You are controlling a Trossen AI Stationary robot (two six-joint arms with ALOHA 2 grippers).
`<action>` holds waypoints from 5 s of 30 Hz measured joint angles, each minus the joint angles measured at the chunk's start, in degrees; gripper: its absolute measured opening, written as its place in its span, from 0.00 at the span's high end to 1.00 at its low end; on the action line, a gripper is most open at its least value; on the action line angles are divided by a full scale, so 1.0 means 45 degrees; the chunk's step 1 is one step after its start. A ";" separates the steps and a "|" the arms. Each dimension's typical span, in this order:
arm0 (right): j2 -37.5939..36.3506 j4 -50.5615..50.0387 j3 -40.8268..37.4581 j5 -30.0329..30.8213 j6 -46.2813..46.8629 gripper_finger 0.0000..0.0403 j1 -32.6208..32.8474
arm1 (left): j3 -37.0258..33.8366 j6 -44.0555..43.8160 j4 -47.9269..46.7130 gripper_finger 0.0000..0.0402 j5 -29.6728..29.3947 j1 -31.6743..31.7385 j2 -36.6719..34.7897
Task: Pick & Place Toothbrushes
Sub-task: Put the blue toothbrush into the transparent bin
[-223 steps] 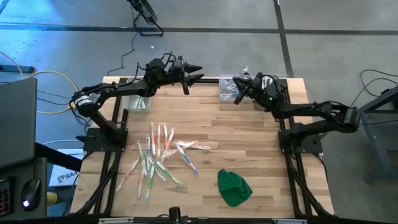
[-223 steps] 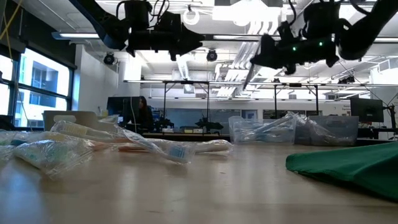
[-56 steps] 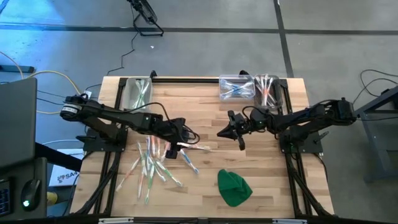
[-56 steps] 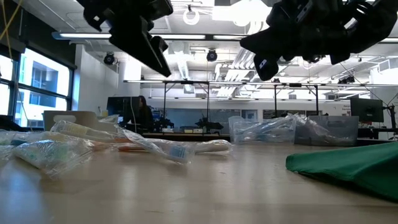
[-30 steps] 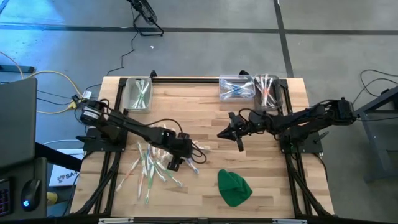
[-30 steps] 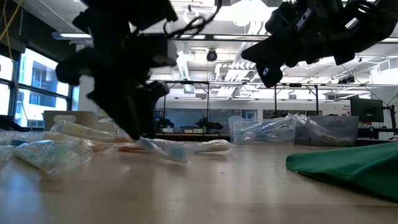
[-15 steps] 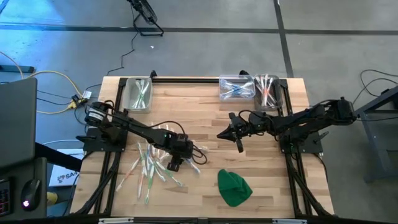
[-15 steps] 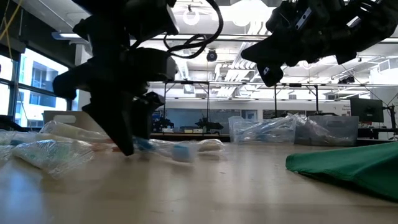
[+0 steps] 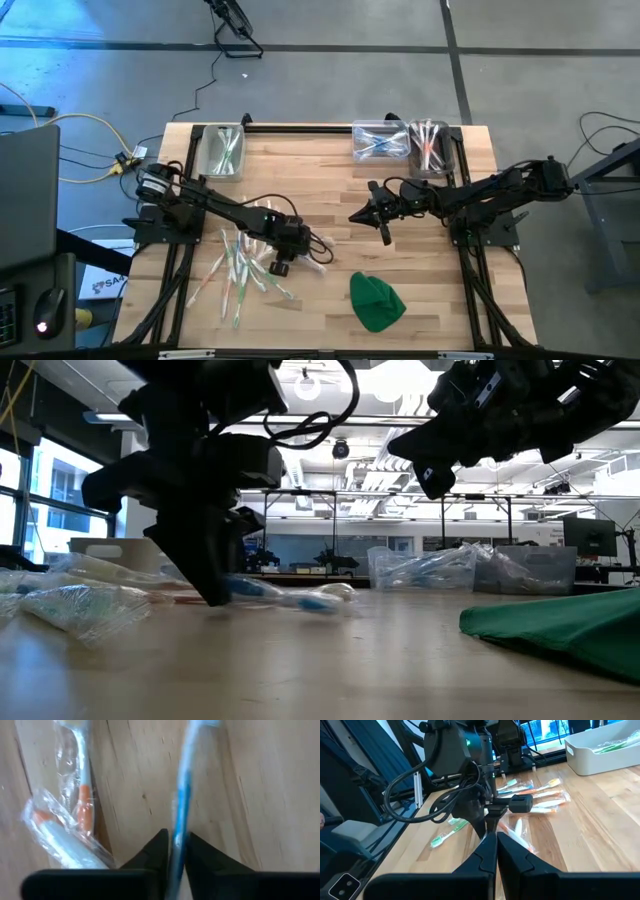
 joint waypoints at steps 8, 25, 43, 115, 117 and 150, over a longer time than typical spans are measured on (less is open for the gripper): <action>0.0000 0.0014 0.0000 -0.0095 0.0000 0.99 0.0000 | 0.0383 0.0060 -0.0732 0.95 -0.0005 0.0005 -0.0017; -0.2354 -0.1059 0.0000 -0.2823 0.0290 0.99 0.0005 | 0.4364 0.2117 -0.6162 0.94 0.0104 0.3428 -0.0036; -0.6175 -0.6130 0.0005 0.2395 -0.2041 0.99 -0.0161 | 0.4386 0.1380 0.3251 0.94 0.5068 0.8379 -0.0036; -0.0879 0.4682 0.0005 0.0514 -0.2964 0.96 -0.5226 | 0.4386 0.1059 0.6678 0.95 0.5075 0.7742 0.0100; -0.0879 0.4676 0.0005 0.0518 -0.2909 0.96 -0.5231 | 0.4386 0.1054 0.6678 0.94 0.5066 0.7742 0.0100; -0.0879 0.4324 0.0005 0.0798 -0.2789 0.98 -0.5231 | 0.4386 0.0680 0.6202 0.63 0.4580 0.7742 0.0100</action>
